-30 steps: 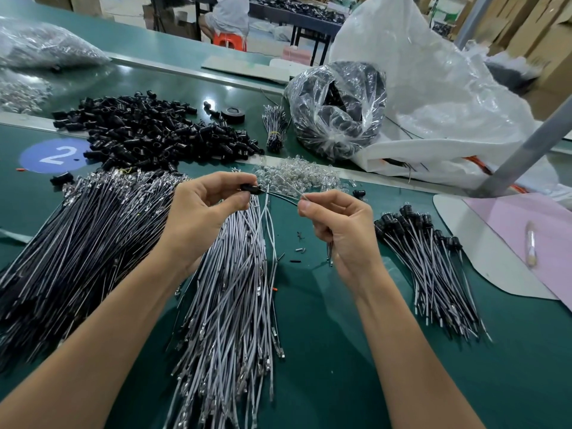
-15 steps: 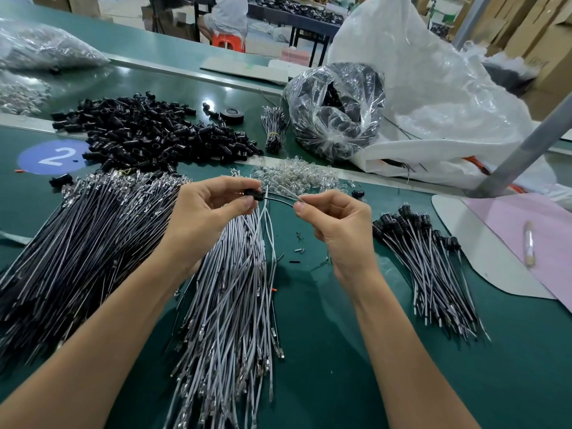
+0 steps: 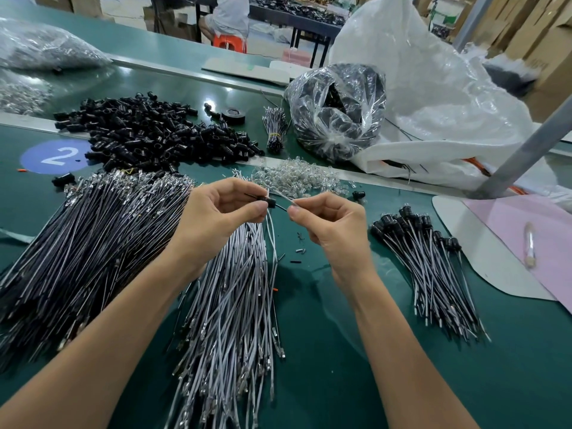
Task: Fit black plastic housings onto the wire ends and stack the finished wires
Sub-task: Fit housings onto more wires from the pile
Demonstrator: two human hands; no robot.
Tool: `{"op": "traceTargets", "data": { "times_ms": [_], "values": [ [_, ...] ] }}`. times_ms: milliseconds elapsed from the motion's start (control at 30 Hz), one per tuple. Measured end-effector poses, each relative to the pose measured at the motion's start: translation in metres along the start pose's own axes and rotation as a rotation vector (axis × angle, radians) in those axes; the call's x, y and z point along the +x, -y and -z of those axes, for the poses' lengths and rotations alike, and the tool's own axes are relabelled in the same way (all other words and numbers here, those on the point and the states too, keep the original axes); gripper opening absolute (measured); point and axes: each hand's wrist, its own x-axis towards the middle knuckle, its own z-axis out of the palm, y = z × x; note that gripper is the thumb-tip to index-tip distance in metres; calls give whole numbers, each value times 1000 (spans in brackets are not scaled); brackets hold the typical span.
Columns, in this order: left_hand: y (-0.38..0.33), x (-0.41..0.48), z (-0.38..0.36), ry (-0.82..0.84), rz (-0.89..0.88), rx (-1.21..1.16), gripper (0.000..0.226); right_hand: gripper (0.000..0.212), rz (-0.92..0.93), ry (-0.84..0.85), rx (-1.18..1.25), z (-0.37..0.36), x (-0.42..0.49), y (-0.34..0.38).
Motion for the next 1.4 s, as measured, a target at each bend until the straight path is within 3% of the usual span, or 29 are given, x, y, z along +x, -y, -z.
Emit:
{"op": "traceTargets", "data": {
  "times_ms": [100,267,467,600,733,1067,1400],
  "values": [
    [2,0,-2,-3,13,-54,24,11,13,-34,-37,-3,-1,0],
    [2,2,2,-130,92,-160,25,19,225,-315,-249,5,2,1],
    [1,1,3,-208,113,-156,16,7,362,-225,-543,2,-1,0],
    [1,2,4,-253,121,-144,8,16,407,-169,-684,3,-2,0],
    [2,2,4,-262,137,-131,6,16,388,-84,-658,1,-2,-1],
    [1,0,0,-161,156,-161,26,15,305,-77,-568,-2,-3,-10],
    [2,1,2,-142,149,-179,27,12,312,-72,-568,-1,-3,-8]
  ]
}}
